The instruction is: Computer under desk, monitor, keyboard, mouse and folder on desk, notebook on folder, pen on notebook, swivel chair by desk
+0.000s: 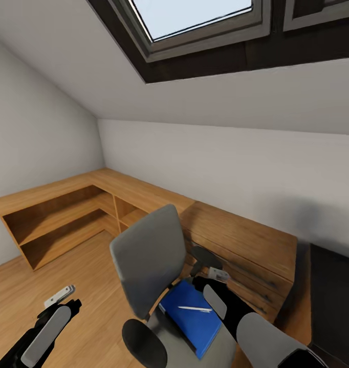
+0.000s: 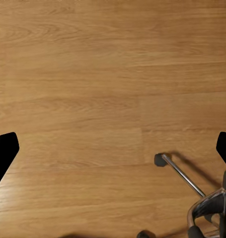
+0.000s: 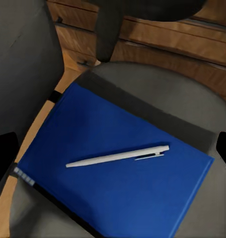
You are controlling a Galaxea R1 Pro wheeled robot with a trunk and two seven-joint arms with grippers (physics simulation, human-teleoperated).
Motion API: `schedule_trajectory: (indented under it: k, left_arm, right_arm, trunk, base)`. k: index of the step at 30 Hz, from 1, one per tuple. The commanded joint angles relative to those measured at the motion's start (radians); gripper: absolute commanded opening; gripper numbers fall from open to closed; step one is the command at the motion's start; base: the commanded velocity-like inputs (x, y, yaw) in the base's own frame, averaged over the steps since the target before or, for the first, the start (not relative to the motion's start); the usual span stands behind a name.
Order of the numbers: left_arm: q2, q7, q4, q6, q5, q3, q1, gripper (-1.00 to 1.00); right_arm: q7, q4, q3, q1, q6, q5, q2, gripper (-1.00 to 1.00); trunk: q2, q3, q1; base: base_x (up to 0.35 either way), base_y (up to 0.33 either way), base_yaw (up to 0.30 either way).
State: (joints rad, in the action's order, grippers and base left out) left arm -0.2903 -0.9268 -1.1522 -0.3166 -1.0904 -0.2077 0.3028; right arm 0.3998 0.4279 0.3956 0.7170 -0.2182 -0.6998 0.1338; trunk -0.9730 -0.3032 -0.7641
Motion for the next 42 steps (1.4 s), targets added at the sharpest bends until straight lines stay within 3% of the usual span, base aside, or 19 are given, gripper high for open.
schedule_trajectory:
  k: [1,4,11,26,32,42]
  left_arm:
    - [-0.001,-0.007,-0.002,-0.004,-0.003,-0.002,0.001,1.00]
    - [-0.001,-0.009,-0.008,-0.006,-0.002,-0.002,0.001,1.00]
    - [-0.001,-0.014,-0.047,-0.006,-0.004,0.004,0.001,1.00]
    - [-0.001,-0.015,-0.034,-0.010,-0.008,0.117,0.001,1.00]
    - [-0.001,-0.011,-0.023,-0.015,-0.014,0.196,0.001,1.00]
    - [0.003,-0.010,-0.021,-0.015,-0.014,0.209,0.001,1.00]
  right_arm:
    - [0.009,0.002,0.005,0.001,-0.004,-0.007,-0.004,1.00]
    - [0.009,0.002,0.001,0.001,-0.003,-0.007,-0.008,1.00]
    - [0.010,0.004,0.000,0.001,-0.005,-0.006,-0.010,1.00]
    - [0.004,0.005,0.002,0.001,-0.003,-0.005,-0.010,1.00]
    - [0.005,0.024,0.000,0.001,-0.004,-0.004,-0.011,1.00]
    - [0.008,0.064,0.000,0.001,-0.006,-0.004,-0.014,1.00]
  trunk:
    - [-0.001,-0.001,0.000]
    - [-0.001,-0.001,0.000]
    - [-0.050,-0.023,-0.027]
    - [-0.155,-0.070,-0.085]
    - [-0.197,-0.089,-0.108]
    - [-0.267,-0.120,-0.146]
  base:
    - [0.043,0.001,0.000]
    - [0.024,0.001,0.000]
    - [0.002,0.000,0.000]
    - [0.000,0.000,0.000]
    - [0.000,0.000,0.000]
    - [0.000,0.000,0.000]
